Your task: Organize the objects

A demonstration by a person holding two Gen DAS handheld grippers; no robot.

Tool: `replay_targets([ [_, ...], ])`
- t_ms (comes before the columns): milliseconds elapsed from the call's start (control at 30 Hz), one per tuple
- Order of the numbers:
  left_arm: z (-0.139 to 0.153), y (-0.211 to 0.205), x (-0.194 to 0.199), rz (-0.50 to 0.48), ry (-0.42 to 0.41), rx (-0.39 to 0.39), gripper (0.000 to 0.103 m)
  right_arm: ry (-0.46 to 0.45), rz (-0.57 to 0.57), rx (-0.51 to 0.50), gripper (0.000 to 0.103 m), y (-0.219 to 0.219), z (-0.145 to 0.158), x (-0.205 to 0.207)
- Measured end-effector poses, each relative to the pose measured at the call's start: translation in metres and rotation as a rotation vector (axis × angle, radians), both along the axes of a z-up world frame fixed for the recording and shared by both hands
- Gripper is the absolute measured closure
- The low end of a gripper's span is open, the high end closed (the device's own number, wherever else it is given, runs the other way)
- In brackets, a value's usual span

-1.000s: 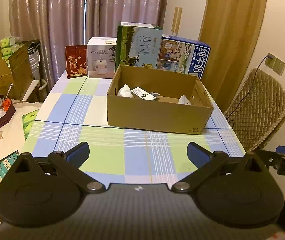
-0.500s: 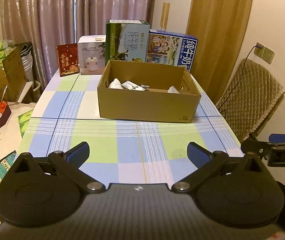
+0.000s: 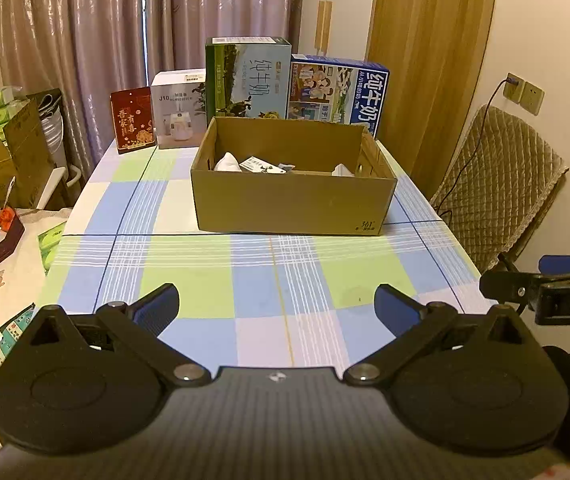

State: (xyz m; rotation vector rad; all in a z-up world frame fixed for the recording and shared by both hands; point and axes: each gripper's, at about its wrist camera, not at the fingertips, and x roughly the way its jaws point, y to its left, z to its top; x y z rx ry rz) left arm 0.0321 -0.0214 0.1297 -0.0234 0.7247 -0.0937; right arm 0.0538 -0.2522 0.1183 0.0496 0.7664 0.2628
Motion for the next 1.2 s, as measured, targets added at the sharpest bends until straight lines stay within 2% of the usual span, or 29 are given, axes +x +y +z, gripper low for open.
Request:
replay_targets([
  [1200,-0.0084,-0.0035,-0.0009,-0.016,0.006,-0.021,0.001,0.009,0.007,-0.009,0.002,0.0043,-0.007,0.0023],
])
